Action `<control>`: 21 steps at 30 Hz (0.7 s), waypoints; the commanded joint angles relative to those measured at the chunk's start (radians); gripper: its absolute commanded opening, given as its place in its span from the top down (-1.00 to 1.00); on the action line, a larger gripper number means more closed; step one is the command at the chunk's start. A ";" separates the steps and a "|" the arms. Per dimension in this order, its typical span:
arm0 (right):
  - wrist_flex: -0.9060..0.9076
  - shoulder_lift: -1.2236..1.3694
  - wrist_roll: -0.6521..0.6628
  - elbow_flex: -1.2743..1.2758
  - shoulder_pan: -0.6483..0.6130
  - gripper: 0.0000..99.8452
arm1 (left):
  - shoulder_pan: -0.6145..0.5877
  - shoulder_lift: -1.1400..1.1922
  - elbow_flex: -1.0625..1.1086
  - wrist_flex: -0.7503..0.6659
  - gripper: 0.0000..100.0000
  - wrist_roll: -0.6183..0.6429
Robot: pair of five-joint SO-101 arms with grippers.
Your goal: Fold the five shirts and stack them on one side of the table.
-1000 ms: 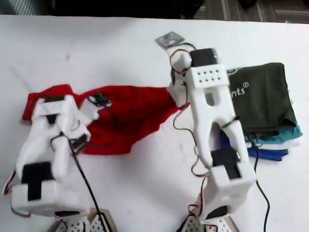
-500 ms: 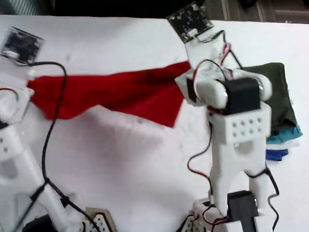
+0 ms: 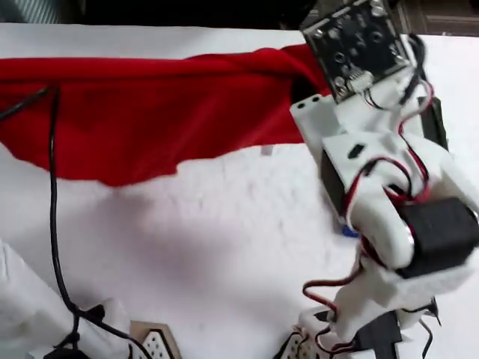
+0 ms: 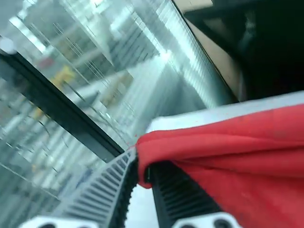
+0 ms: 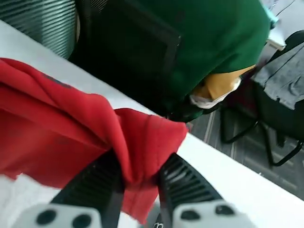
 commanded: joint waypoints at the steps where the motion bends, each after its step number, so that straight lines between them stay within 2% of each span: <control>1: -0.010 -0.025 0.006 -0.061 0.044 0.96 | -0.027 -0.018 -0.103 -0.006 0.95 0.006; 5: -0.001 -0.065 0.006 -0.064 0.076 0.96 | -0.027 -0.018 -0.189 0.000 0.95 0.009; 11: -0.001 -0.174 0.006 0.104 0.076 0.96 | -0.027 -0.018 -0.241 0.011 0.95 0.009; 17: -0.001 -0.309 0.008 0.342 0.071 0.96 | -0.027 -0.053 -0.236 0.196 0.95 -0.002; 21: -0.001 -0.372 0.008 0.586 0.070 0.96 | -0.021 -0.077 -0.236 0.325 0.95 -0.074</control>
